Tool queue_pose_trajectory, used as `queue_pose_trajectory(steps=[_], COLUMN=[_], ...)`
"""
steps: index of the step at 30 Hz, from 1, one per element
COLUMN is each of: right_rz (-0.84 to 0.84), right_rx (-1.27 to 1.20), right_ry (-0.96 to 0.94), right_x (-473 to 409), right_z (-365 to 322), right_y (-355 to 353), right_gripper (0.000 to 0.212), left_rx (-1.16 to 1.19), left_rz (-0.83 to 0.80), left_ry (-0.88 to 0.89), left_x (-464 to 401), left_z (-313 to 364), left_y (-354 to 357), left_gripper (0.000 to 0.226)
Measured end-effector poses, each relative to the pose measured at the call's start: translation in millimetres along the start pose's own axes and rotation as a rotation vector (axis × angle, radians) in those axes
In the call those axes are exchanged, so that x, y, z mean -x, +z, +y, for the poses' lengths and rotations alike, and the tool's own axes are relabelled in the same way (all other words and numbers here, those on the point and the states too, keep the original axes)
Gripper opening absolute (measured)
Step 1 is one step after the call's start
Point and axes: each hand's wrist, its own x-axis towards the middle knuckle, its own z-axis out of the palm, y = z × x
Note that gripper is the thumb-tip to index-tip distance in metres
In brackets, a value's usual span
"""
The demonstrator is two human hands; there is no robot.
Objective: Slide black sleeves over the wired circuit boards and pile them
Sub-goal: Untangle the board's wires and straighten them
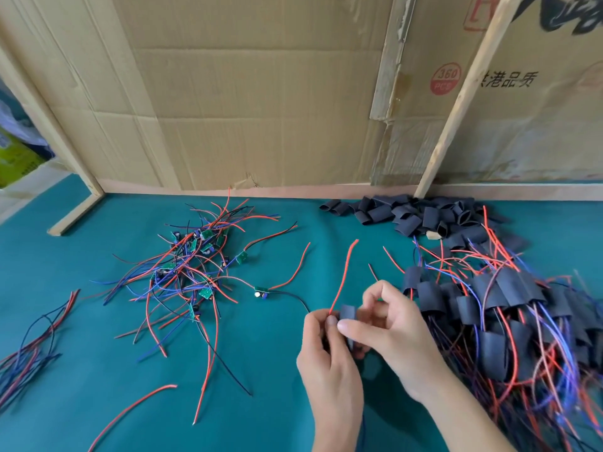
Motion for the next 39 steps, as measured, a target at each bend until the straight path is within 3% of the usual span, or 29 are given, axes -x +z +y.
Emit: queue_pose_trajectory(steps=[6, 10, 13, 18, 21, 30, 35, 39], right_rz=[-0.042, -0.094, 0.074, 0.460, 0.576, 0.473, 0.206, 0.234], right_rx=[-0.020, -0.017, 0.034, -0.136, -0.165, -0.109, 0.119, 0.157], right_ry=[0.140, 0.150, 0.065, -0.258, -0.357, -0.317, -0.144, -0.093], right_x=[0, 1, 0, -3, -6, -28, -14, -11], right_z=[-5, -7, -9, -29, -51, -54, -28, -17], right_y=[-5, -10, -11, -24, -34, 1, 0, -6], right_gripper=[0.050, 0.040, 0.037, 0.027, 0.012, 0.009, 0.026, 0.022], left_rx=[0.047, 0.027, -0.015, -0.032, -0.023, -0.043, -0.085, -0.086], left_rz=[-0.061, -0.071, -0.063, -0.081, -0.095, -0.103, -0.134, -0.158], left_ry=[-0.020, 0.002, 0.031, 0.047, 0.043, 0.037, 0.027, -0.014], left_x=[2, 4, 3, 4, 5, 7, 6, 8], left_z=[3, 5, 5, 5, 5, 5, 5, 7], left_y=[-1, 0, -1, 0, 1, 1, -1, 0], left_gripper=[0.034, 0.033, 0.032, 0.036, 0.036, 0.027, 0.028, 0.026])
